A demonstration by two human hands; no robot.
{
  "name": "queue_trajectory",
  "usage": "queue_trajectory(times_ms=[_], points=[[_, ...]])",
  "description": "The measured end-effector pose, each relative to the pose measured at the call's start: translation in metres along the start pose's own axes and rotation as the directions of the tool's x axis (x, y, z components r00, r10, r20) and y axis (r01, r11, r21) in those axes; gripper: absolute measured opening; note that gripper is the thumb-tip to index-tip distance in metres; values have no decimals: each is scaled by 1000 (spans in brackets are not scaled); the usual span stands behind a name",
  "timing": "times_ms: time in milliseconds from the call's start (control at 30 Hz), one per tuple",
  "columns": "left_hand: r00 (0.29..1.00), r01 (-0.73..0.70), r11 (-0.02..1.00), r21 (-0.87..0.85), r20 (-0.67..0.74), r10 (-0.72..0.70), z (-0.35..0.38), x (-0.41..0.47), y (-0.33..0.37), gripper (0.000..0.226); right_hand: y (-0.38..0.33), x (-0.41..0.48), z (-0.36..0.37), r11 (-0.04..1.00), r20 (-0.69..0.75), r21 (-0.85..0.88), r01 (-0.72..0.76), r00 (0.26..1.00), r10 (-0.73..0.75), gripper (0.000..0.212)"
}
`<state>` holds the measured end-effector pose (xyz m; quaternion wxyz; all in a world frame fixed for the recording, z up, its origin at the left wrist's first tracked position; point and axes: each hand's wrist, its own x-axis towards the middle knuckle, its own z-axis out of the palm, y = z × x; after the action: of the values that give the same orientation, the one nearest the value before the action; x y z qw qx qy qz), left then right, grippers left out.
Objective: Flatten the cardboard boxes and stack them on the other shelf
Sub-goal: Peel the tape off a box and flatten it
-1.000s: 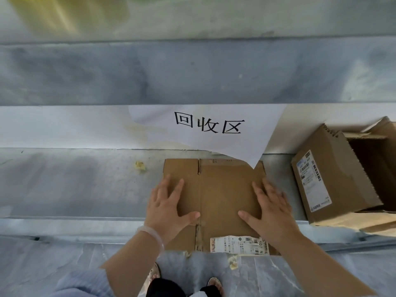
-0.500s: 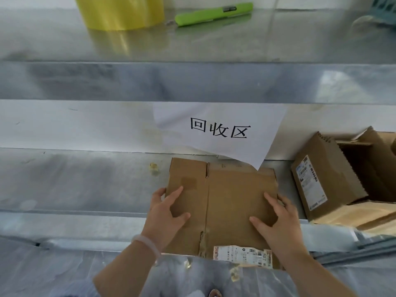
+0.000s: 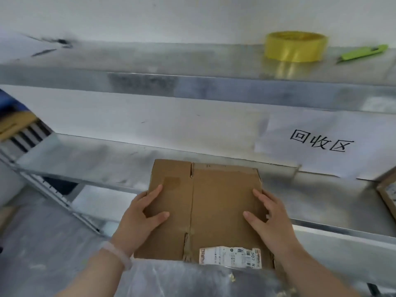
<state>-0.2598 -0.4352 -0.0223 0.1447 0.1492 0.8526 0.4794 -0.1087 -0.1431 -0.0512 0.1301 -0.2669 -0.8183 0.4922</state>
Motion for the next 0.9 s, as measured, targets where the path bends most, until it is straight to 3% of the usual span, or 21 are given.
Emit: queue_trajectory(times_ms=[100, 333, 633, 900], points=[[997, 25, 990, -138, -75, -36, -74, -16, -26, 57, -42, 1, 65, 998, 66, 14, 61, 996, -62, 58], [970, 48, 981, -190, -225, -91, -196, -32, -84, 56, -118, 6, 186, 988, 226, 23, 152, 962, -153, 55], [934, 141, 963, -229, -292, -206, -286, 32, -156, 54, -183, 65, 298, 909, 355, -144, 390, 878, -321, 66], [928, 211, 968, -134, -284, -241, -354, 106, -194, 55, -229, 131, 381, 847, 471, -256, 465, 826, -311, 72]])
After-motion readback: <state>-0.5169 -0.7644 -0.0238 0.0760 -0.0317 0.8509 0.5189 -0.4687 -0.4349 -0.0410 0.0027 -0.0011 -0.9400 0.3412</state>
